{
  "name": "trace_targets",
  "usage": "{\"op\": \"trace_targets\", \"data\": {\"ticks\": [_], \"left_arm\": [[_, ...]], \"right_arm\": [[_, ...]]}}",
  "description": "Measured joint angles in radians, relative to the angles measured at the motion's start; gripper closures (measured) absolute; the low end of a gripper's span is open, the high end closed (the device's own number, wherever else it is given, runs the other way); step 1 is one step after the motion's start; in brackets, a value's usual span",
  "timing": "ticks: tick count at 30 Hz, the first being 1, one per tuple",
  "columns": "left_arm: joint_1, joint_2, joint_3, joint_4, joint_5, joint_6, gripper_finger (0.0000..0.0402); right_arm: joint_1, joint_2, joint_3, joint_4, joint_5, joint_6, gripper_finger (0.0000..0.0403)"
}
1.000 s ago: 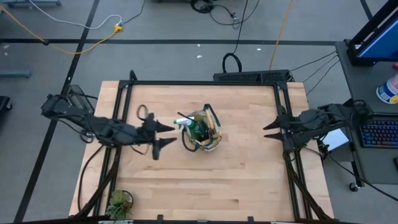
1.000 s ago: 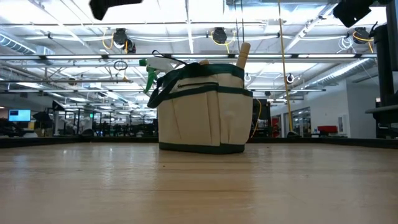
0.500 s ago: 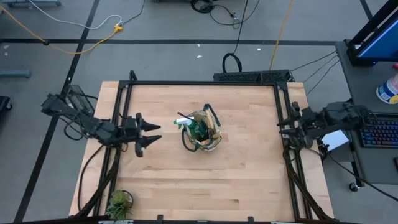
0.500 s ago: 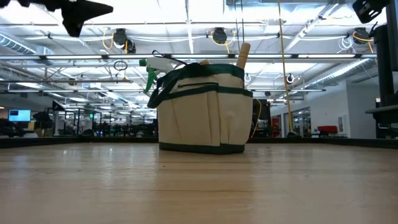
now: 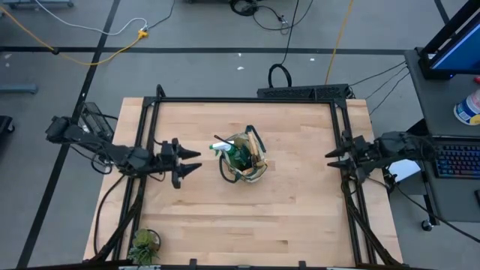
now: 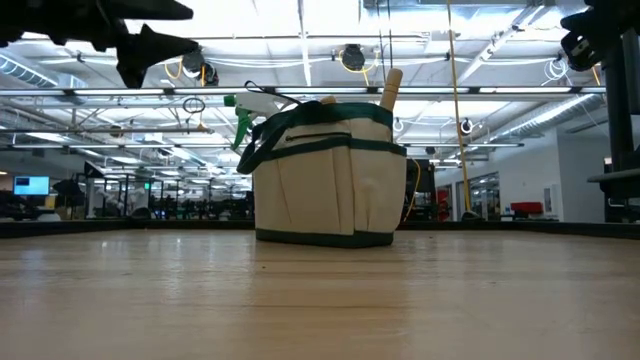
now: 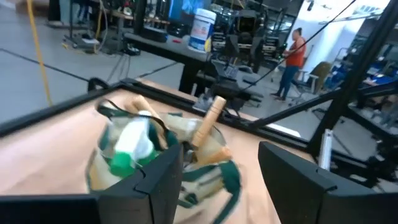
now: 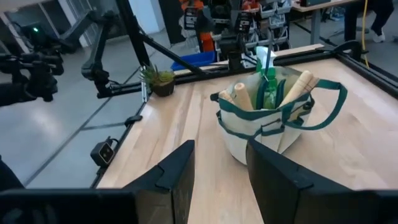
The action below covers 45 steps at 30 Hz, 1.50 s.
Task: Pick & Place Garden tools in Gardening bag
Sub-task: Return to Home Position
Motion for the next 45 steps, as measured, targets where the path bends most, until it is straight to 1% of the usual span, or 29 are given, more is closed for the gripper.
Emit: {"op": "trace_targets", "data": {"ticks": [6,11,17,20,23,26,28,30,33,35,39,43,45], "left_arm": [[0.065,-0.098,0.0,-0.029,0.056,0.101,0.0185],[0.077,-0.194,0.0,-0.139,0.067,0.078,0.0185],[0.077,-0.192,0.0,-0.141,0.106,0.078,0.0185],[0.077,-0.169,-0.019,-0.104,0.106,0.077,0.0185],[0.077,-0.145,-0.07,0.005,0.106,0.079,0.0185],[0.078,-0.136,-0.132,0.104,0.106,0.079,0.0185],[0.083,-0.148,-0.162,0.116,0.106,0.08,0.0185],[0.096,-0.188,-0.169,0.101,0.106,0.091,0.0185],[0.118,-0.285,-0.169,0.041,0.106,0.137,0.0185],[0.135,-0.362,-0.169,-0.032,0.106,0.156,0.0185],[0.152,-0.512,-0.169,-0.195,0.105,0.138,0.0185],[0.154,-0.63,-0.168,-0.326,0.105,0.131,0.0185],[0.155,-0.683,-0.168,-0.383,0.105,0.134,0.0185]], "right_arm": [[0.0,-0.062,-0.005,0.001,0.002,0.005,0.0268],[0.0,-0.06,-0.006,-0.003,-0.022,0.003,0.0268],[0.0,-0.06,-0.016,0.014,-0.024,-0.001,0.0268],[0.0,-0.06,-0.075,0.098,-0.023,-0.012,0.0268],[0.0,-0.06,-0.146,0.176,-0.023,-0.01,0.0268],[0.0,-0.06,-0.22,0.227,-0.023,0.029,0.0268],[0.0,-0.059,-0.255,0.24,-0.025,0.066,0.0268],[0.0,-0.059,-0.269,0.242,-0.024,0.101,0.0268],[0.0,-0.06,-0.271,0.25,-0.023,0.12,0.0268],[0.0,-0.06,-0.264,0.254,-0.024,0.121,0.0268],[0.0,-0.06,-0.245,0.256,-0.023,0.105,0.0268],[0.0,-0.06,-0.222,0.253,-0.019,0.065,0.0268],[0.0,-0.06,-0.216,0.252,0.003,0.047,0.0268]]}}
